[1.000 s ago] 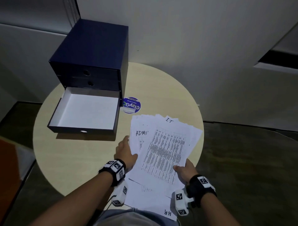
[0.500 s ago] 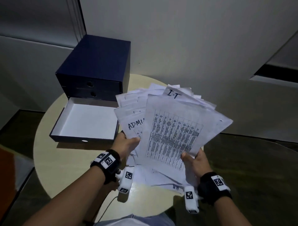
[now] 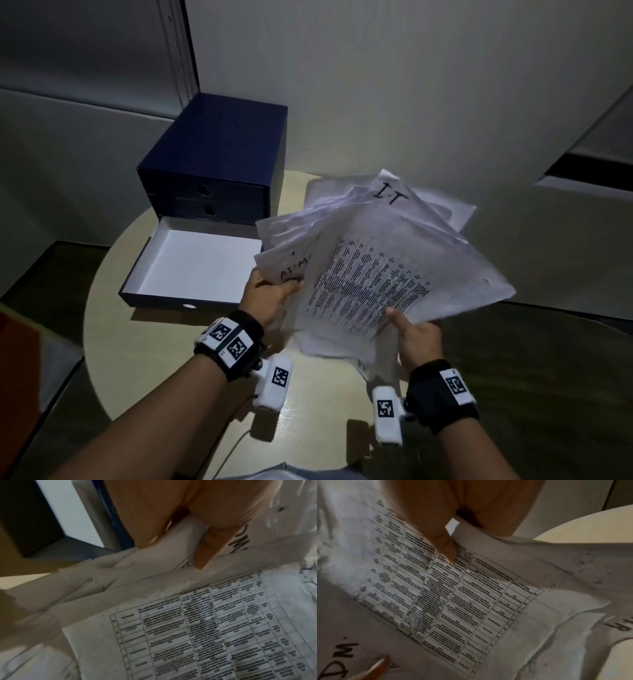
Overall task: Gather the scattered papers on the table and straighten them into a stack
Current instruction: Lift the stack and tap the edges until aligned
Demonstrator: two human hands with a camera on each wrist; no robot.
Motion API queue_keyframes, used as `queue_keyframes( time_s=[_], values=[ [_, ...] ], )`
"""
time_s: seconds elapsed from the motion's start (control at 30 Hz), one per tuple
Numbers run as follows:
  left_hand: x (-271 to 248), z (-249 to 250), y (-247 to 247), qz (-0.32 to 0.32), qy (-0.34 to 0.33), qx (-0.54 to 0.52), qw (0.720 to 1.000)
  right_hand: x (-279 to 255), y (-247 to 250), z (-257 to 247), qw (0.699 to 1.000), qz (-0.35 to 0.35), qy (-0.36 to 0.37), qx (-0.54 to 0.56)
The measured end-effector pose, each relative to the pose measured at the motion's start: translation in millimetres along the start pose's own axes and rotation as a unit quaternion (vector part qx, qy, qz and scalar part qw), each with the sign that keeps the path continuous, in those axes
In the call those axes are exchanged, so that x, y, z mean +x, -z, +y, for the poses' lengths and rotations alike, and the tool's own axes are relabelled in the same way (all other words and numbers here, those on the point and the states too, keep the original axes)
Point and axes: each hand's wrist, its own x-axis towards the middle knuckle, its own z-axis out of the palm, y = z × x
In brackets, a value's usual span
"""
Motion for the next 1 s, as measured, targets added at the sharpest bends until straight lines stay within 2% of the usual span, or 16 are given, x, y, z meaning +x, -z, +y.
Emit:
queue_keyframes(
  time_s=[0.17, 0.23, 0.33, 0.47, 0.53, 0.6, 0.67, 0.73, 0.83, 0.93, 1.0],
  values=[
    [-4.8, 19.0, 1.5, -0.022, -0.077, 0.014, 0.997, -2.3, 5.0, -8.9, 0.999, 0.003, 0.041, 0.004],
    [-3.3, 16.9, 1.9, -0.04, -0.076, -0.005, 0.996, -2.9, 3.8, -5.9, 1.0, 0.006, 0.013, 0.019],
    [-3.5, 9.5, 6.1, -0.022, -0.062, 0.014, 0.998, -3.4, 4.0, 1.4, 1.0, 0.011, -0.007, 0.021],
    [-14.3, 11.9, 1.6, 0.021, -0.074, 0.081, 0.994, -6.0, 2.8, 3.4, 0.998, 0.038, -0.027, 0.036],
    [-16.0, 16.4, -1.8, 0.025, -0.088, 0.05, 0.995, -4.9, -0.9, -2.9, 0.998, 0.05, -0.041, 0.014],
    [-12.2, 23.1, -2.8, 0.039, -0.108, 0.014, 0.993, -7.6, -4.3, -14.1, 0.998, 0.054, -0.006, 0.023],
    [-7.5, 26.4, -1.2, 0.05, -0.134, 0.017, 0.99, -11.9, -4.9, -26.4, 0.996, 0.045, 0.069, 0.047],
    [-5.5, 25.0, 1.6, 0.027, -0.153, 0.015, 0.988, -16.0, -7.1, -31.9, 0.995, 0.027, 0.082, 0.042],
    [-5.9, 9.6, 5.2, -0.029, -0.126, 0.069, 0.989, -20.1, -10.6, -29.0, 0.993, 0.012, 0.077, 0.084],
    [-10.4, 5.6, 4.3, 0.007, -0.085, 0.075, 0.994, -24.2, -11.8, -26.8, 0.989, 0.034, 0.057, 0.133],
    [-8.1, 4.0, 7.4, 0.057, -0.092, 0.056, 0.993, -21.7, -7.6, -25.5, 0.987, 0.04, 0.09, 0.128]
  ],
)
